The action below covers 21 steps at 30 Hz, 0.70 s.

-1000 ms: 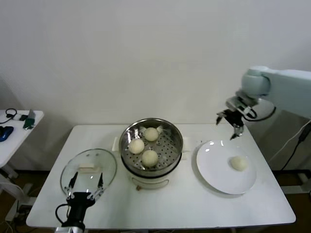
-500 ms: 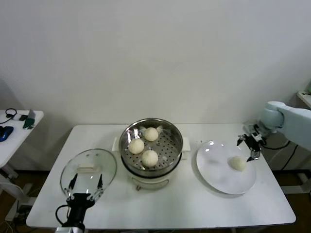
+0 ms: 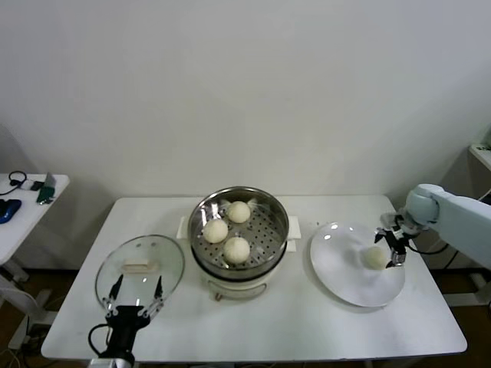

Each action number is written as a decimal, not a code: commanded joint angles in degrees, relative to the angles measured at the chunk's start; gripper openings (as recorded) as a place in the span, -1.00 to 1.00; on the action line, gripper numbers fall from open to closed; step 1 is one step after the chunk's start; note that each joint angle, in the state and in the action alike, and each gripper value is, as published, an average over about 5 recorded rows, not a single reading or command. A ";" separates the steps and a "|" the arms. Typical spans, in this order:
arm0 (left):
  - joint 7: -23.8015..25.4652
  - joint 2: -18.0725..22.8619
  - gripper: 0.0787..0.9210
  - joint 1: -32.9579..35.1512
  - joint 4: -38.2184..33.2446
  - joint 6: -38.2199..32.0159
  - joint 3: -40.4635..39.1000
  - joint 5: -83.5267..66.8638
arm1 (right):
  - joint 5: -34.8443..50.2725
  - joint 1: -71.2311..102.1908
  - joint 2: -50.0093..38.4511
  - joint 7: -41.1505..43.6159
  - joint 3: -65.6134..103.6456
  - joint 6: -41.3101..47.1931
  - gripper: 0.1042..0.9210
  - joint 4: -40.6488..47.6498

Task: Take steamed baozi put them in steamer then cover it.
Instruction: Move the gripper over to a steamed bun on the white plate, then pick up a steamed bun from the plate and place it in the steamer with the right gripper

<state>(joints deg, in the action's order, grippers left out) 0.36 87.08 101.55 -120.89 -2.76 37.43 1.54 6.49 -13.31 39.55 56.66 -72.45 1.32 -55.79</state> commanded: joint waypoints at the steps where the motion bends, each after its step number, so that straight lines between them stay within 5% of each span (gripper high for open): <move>1: 0.01 -0.11 0.77 0.13 -0.01 0.02 -0.04 0.00 | -2.01 5.10 1.52 -1.29 4.29 0.80 0.76 2.78; 13: -0.06 -0.18 0.77 0.11 -0.34 0.03 -0.05 -0.07 | -1.13 1.25 0.69 -0.56 2.23 1.13 0.48 0.84; 21: -0.05 -0.30 0.77 -0.23 -0.48 0.10 -0.18 -0.15 | 13.13 -25.98 -1.23 0.75 -20.57 2.41 0.45 -10.71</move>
<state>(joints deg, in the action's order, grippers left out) 0.25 86.88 101.51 -121.23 -2.77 37.39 1.41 8.06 -16.75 39.23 56.59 -74.72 2.93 -57.42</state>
